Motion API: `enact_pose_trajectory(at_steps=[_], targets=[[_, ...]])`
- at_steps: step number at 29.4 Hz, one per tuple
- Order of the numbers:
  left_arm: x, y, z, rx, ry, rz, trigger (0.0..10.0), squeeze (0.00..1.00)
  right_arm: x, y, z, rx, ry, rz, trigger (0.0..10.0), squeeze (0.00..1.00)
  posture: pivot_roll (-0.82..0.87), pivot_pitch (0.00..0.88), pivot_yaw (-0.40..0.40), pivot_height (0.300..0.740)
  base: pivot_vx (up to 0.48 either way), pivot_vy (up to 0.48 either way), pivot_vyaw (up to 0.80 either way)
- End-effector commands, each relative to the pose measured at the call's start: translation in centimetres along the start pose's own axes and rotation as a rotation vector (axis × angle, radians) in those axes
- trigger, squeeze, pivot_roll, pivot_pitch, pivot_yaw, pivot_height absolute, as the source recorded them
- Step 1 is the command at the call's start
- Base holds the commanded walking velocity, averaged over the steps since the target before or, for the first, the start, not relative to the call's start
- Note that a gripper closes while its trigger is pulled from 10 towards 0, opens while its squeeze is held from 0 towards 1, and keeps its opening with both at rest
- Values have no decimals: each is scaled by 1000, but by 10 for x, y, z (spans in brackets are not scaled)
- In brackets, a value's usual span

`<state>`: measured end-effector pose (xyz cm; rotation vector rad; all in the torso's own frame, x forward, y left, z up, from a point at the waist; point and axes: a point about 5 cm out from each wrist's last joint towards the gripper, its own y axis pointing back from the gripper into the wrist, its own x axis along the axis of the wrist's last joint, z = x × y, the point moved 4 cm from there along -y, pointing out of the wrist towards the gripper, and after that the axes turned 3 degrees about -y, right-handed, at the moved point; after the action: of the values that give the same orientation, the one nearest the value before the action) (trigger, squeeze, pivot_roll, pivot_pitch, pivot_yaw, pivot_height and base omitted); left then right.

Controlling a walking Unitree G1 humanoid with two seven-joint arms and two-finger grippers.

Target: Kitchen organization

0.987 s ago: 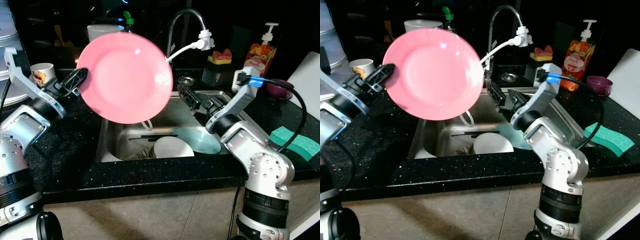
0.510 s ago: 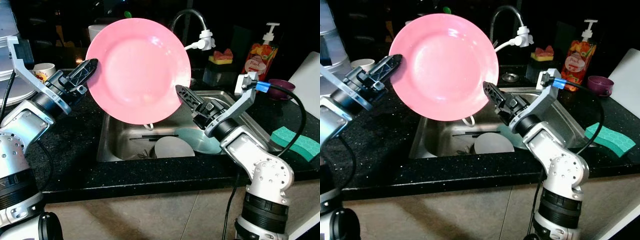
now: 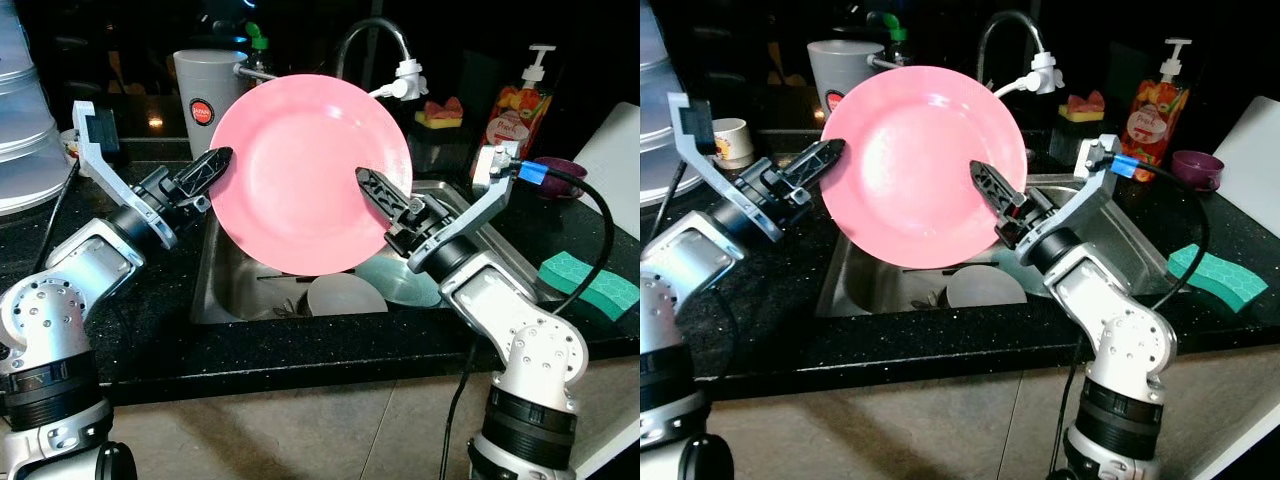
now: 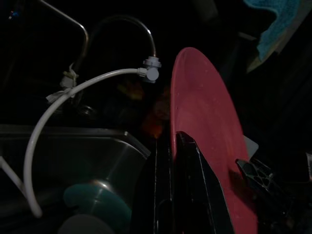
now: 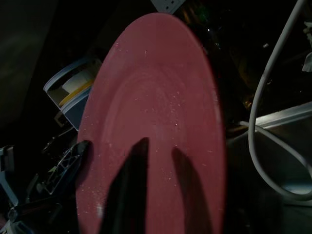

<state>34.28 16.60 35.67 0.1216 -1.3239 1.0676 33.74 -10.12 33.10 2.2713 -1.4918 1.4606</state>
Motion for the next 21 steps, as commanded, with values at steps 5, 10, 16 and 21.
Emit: enact_pose_trajectory(at_steps=[5,10,16,21], targets=[[-9,-2,-3,43,-56,-36,10000,0,6,2,-16,70,11,32,0,0,58,107,-17,740,0,0,0],[-10,-2,-7,72,-78,-37,10000,8,6,3,-16,72,9,33,0,0,58,111,-19,740,0,0,0],[-11,-1,-5,56,-95,-48,10000,1000,5,3,-16,70,10,29,0,0,58,111,-19,740,0,0,0],[4,6,-13,88,-120,-27,10000,0,23,4,-5,-4,95,105,10000,0,59,119,-21,740,0,0,0]])
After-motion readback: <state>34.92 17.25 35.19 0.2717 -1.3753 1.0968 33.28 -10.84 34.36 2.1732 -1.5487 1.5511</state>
